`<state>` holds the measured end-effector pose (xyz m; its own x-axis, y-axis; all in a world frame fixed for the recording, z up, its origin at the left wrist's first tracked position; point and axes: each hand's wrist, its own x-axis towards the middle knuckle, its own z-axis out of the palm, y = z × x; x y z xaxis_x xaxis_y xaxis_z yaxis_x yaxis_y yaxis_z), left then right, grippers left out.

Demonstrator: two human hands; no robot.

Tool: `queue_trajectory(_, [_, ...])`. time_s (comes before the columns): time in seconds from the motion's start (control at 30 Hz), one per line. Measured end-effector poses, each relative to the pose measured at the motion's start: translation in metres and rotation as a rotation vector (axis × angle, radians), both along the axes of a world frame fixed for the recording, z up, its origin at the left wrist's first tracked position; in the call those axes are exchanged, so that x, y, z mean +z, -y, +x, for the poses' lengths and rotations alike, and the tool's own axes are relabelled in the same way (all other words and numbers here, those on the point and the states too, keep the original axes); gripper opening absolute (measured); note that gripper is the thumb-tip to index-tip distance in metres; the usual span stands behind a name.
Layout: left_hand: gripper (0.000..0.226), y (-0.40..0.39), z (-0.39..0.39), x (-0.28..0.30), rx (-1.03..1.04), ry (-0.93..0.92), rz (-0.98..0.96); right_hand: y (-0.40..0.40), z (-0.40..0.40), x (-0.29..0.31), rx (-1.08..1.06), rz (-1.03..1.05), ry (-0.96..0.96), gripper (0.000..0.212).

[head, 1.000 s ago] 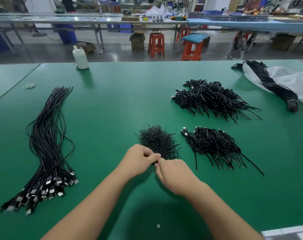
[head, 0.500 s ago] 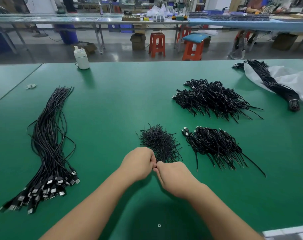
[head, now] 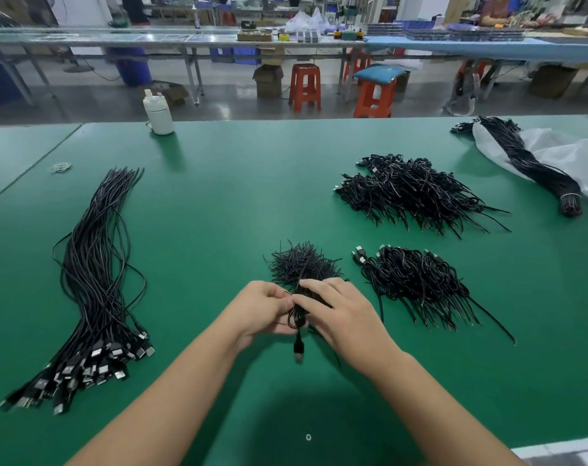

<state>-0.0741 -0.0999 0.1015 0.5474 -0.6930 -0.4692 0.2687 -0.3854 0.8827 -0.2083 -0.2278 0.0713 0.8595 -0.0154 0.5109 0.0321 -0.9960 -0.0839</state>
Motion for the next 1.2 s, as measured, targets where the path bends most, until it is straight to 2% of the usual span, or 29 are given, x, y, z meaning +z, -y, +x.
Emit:
queue_trajectory(0.1, [0.010,-0.001,-0.001,0.002,-0.074,-0.086,-0.046,-0.002,-0.001,0.002,0.041,0.129,0.034,0.038])
queue_trajectory(0.23, [0.013,-0.003,0.004,0.002,-0.141,0.036,-0.039,-0.003,0.001,0.006,0.011,0.232,0.089,0.028])
queue_trajectory(0.33, [0.020,-0.002,-0.001,0.001,-0.092,0.124,-0.094,-0.008,0.005,0.008,-0.079,0.448,0.066,0.024])
queue_trajectory(0.4, [0.019,0.001,-0.006,0.000,-0.070,0.235,-0.115,-0.011,0.006,0.011,-0.154,0.622,0.002,0.017])
queue_trajectory(0.47, [0.019,0.003,-0.008,0.000,-0.083,0.434,-0.086,-0.014,0.008,0.012,-0.202,0.818,-0.046,0.013])
queue_trajectory(0.57, [0.024,0.005,-0.009,0.002,-0.132,0.759,-0.026,-0.018,0.011,0.016,-0.226,1.128,-0.043,0.028])
queue_trajectory(0.67, [0.028,0.005,-0.012,0.006,-0.134,0.905,-0.064,-0.019,0.012,0.020,-0.211,1.288,-0.059,0.030])
queue_trajectory(0.8, [0.023,0.006,-0.014,0.005,-0.171,1.055,-0.077,-0.015,0.012,0.022,-0.096,1.555,-0.103,0.018])
queue_trajectory(0.9, [0.019,0.005,-0.013,0.003,-0.169,1.072,-0.069,-0.014,0.013,0.025,-0.019,1.596,-0.134,0.015])
queue_trajectory(1.03, [0.022,0.004,-0.008,0.004,-0.118,0.959,-0.036,-0.011,0.012,0.026,0.039,1.692,-0.202,0.034])
queue_trajectory(1.2, [0.023,0.004,0.000,0.006,-0.134,0.788,-0.017,-0.014,0.011,0.026,-0.029,1.387,-0.196,0.037])
